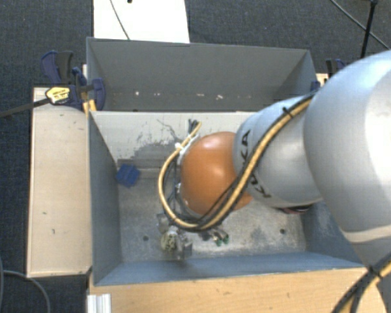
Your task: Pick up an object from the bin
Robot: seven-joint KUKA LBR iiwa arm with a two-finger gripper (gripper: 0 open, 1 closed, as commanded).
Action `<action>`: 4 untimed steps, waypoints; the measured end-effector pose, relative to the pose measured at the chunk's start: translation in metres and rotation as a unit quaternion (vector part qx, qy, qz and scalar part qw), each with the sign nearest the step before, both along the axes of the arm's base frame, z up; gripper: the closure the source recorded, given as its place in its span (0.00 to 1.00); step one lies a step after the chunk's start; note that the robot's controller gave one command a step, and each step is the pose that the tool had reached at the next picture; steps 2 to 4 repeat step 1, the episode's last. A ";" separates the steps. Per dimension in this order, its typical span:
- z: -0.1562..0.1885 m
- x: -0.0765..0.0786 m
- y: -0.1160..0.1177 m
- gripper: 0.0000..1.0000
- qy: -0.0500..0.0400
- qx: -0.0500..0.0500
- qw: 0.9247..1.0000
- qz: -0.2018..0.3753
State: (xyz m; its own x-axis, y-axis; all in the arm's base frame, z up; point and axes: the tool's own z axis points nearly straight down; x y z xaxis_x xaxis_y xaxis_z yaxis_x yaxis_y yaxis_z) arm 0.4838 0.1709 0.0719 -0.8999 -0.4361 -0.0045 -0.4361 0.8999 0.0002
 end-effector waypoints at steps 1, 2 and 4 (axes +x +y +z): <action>0.157 0.041 -0.001 1.00 -0.004 0.001 1.000 -0.006; 0.157 0.041 -0.001 1.00 -0.004 0.001 1.000 -0.006; 0.157 0.041 -0.001 1.00 -0.004 0.001 1.000 -0.006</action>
Offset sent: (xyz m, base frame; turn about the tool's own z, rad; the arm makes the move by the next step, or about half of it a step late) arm 0.0384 -0.0020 0.1515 0.0064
